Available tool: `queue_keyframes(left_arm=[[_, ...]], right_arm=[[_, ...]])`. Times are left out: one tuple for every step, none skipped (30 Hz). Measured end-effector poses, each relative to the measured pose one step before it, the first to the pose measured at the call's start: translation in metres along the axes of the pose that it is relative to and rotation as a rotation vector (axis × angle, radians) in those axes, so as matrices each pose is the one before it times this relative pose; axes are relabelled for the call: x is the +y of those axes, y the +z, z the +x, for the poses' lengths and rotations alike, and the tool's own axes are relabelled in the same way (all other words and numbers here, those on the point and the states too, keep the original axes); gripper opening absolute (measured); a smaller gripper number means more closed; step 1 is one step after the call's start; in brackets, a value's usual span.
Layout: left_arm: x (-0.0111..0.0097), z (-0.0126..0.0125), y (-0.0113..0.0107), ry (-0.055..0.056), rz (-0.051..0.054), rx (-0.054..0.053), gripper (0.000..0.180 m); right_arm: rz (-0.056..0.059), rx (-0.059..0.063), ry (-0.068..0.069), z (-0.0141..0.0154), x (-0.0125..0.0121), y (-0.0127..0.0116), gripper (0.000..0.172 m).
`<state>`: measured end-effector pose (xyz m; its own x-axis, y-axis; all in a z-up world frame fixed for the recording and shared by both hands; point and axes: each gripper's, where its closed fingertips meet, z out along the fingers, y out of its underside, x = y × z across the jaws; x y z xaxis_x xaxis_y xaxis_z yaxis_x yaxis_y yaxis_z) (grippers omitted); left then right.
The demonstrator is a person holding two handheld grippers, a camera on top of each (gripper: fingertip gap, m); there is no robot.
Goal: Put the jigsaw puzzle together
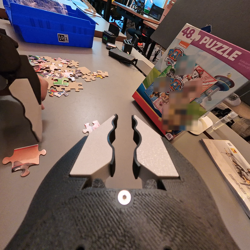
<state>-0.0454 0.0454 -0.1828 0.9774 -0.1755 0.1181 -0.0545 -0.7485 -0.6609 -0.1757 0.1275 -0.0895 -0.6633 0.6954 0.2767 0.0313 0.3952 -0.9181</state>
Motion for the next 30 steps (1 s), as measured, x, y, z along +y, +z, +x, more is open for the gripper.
queue_keyframes(left_arm=[[-0.00225,-0.00217,-0.0005,-0.0065,0.0142,-0.0084,0.046],[-0.00159,-0.00193,0.00002,-0.0023,0.0103,-0.0086,0.048],[-0.00093,-0.00128,0.00047,0.0024,0.0061,-0.0071,0.049],[-0.00021,-0.0004,0.00096,0.0054,0.0021,-0.0035,0.049],[0.00036,0.00028,0.0013,0.007,-0.0022,-0.0006,0.049],[0.00094,0.00071,0.00152,0.0096,-0.0052,0.0013,0.049],[0.00103,0.00072,0.00149,0.0109,-0.0061,0.0007,0.049],[0.00097,0.00043,0.00133,0.0089,-0.0056,-0.0005,0.048],[0.00064,0.00048,0.00121,0.0051,-0.0041,0.0014,0.048],[0.00022,0.00045,0.00116,0.0027,-0.0019,0.0019,0.047],[0.00035,-0.00043,0.00089,0.0027,-0.002,-0.0026,0.047],[0.00077,-0.00053,0.00092,0.0037,-0.0043,-0.0041,0.046],[0.00161,0.00006,0.001,0.0033,-0.0074,-0.0001,0.044],[0.00179,0.00048,0.00103,0.0024,-0.0087,0.0034,0.043],[-0.00091,0.00078,0.00009,0.001,0.0061,0.0049,0.04],[0.00017,0.00086,0.00019,-0.0009,-0.0014,0.0054,0.038],[0.0001,0.0,-0.00002,0.0016,-0.0009,-0.0006,0.038],[0.00021,-0.0003,0.00004,0.0021,-0.0013,-0.0031,0.037],[0.00022,-0.00023,-0.0001,0.0023,-0.0013,-0.0027,0.034],[0.00021,0.00023,-0.00011,0.0017,-0.0011,0.0009,0.032],[0.00016,0.00039,-0.00008,0.0011,-0.0008,0.0018,0.032],[-0.00007,0.00001,-0.00006,-0.0002,-0.0001,-0.0008,0.032],[-0.00002,-0.00007,-0.0001,-0.0001,-0.0003,-0.0005,0.031],[-0.00013,-0.00004,-0.00027,0.0007,0.0,-0.0009,0.031],[-0.00028,-0.00018,-0.00036,0.0014,0.0017,-0.0019,0.029],[-0.00089,-0.00037,-0.00079,0.0017,0.0049,-0.0031,0.023],[-0.0016,-0.00029,-0.00109,0.0027,0.0097,-0.0028,0.018],[-0.00128,-0.0004,-0.00087,0.0022,0.0075,-0.004,0.016],[-0.00046,-0.00044,-0.00055,-0.0006,0.0027,-0.0028,0.016],[0.00038,-0.00041,-0.0001,-0.0029,-0.0024,-0.0014,0.017]], right_arm=[[0.0,-0.0002,0.0001,-0.00003,0.0,0.0,0.019],[-0.0005,0.0001,-0.0002,-0.00007,0.00012,0.00005,0.019],[-0.0003,0.0003,-0.0004,-0.00003,0.00009,0.00007,0.019],[-0.0005,0.0002,-0.0001,0.00007,0.00016,0.00007,0.019],[-0.0004,-0.0002,0.0004,0.00001,0.00005,0.00005,0.019],[0.0001,-0.0003,0.0004,-0.00001,0.00002,-0.00005,0.019],[0.0003,0.0,0.0,0.0,-0.00005,0.00002,0.019],[0.0005,0.0003,-0.0004,0.00003,-0.00016,-0.00007,0.019],[0.0004,0.0001,-0.0004,-0.00006,-0.00019,-0.00001,0.019],[0.0001,-0.0001,-0.0002,-0.00004,-0.0001,-0.0001,0.019],[0.0,-0.0001,-0.0004,-0.00011,-0.00004,-0.00002,0.019],[0.0,0.0005,-0.0007,0.00004,-0.00022,-0.00007,0.019],[0.0009,0.0005,-0.0008,0.00002,-0.00022,-0.00011,0.019],[0.001,0.0003,-0.0005,-0.00006,-0.00031,-0.00021,0.019],[0.0002,0.0002,-0.0003,0.00004,-0.00021,-0.00012,0.019],[0.0003,0.0003,-0.0006,0.00005,-0.00014,-0.00008,0.019],[0.0004,0.0005,-0.0007,0.00004,-0.00023,-0.00018,0.019],[0.0005,0.0003,-0.0003,0.00003,-0.00016,-0.00007,0.019],[0.0003,0.0001,-0.0001,-0.00001,-0.00013,-0.00008,0.019],[-0.0001,0.0003,-0.0001,0.00011,0.00005,-0.00007,0.019],[0.0001,0.0004,-0.0002,0.00003,-0.00011,-0.00009,0.019],[0.0001,0.0005,-0.0002,0.00019,-0.00007,-0.00008,0.019],[0.0005,0.0006,-0.0002,0.00013,-0.00012,-0.00013,0.019],[0.0006,0.0004,0.0,0.00007,-0.00005,-0.00009,0.019],[0.0003,0.0003,0.0001,0.0001,-0.00018,-0.00017,0.019],[0.0004,0.0004,0.0,0.00013,-0.00002,-0.00003,0.019],[0.0003,0.0006,-0.0002,0.00013,-0.00009,-0.00014,0.019],[0.0003,0.0008,-0.0002,0.00015,-0.00009,-0.00014,0.019],[0.0003,0.0007,0.0,0.00026,-0.00006,-0.00013,0.019],[0.0,0.0007,0.0003,0.00021,0.00008,-0.00012,0.019]])
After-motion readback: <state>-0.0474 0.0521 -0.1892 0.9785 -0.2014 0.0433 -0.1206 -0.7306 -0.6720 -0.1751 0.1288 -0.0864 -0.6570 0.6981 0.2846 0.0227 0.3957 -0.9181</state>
